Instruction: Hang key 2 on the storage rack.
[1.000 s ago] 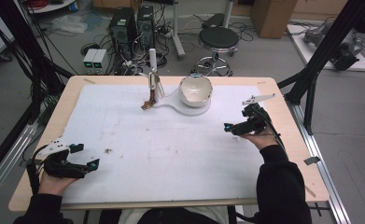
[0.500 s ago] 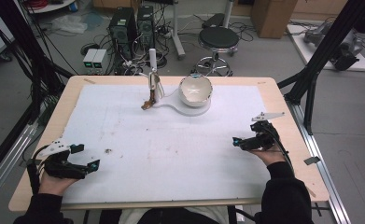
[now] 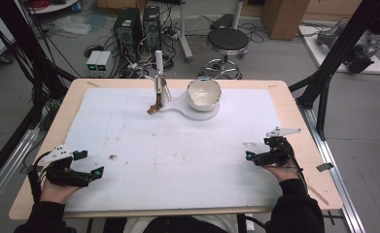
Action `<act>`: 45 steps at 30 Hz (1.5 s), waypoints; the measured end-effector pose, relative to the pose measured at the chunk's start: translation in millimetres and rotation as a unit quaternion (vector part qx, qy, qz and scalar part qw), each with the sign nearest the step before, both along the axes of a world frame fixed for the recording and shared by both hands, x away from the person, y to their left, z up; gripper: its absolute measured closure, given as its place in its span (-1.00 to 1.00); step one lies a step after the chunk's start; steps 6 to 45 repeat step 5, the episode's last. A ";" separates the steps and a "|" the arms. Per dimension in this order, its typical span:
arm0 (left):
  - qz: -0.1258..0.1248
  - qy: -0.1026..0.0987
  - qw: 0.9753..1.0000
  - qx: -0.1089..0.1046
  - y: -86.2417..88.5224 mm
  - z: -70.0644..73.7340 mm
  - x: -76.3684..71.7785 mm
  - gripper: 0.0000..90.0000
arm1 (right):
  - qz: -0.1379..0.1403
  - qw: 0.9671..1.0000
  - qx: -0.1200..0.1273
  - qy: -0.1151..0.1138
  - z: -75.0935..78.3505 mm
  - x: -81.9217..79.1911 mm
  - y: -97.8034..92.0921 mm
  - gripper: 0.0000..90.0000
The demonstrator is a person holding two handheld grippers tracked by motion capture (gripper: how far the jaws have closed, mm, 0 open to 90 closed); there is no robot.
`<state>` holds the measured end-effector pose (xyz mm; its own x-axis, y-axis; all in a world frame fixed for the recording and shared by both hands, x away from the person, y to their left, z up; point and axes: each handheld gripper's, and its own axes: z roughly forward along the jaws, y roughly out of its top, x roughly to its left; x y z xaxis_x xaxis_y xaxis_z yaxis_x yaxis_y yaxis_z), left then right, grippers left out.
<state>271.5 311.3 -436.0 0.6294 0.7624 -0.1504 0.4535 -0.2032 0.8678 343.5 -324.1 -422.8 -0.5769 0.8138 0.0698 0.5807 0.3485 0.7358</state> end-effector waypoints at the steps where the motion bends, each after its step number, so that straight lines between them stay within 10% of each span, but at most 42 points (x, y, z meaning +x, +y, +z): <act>1: 0.000 0.000 1.000 0.000 0.0 0.0 -0.1 -0.96 | 0.000 1.000 -0.001 -0.002 -0.2 -0.1 -0.2 -0.99; 45: -0.001 0.001 1.000 0.000 0.1 -0.5 1.0 -0.96 | 0.000 1.000 0.002 -0.013 2.3 -2.0 -1.1 -0.99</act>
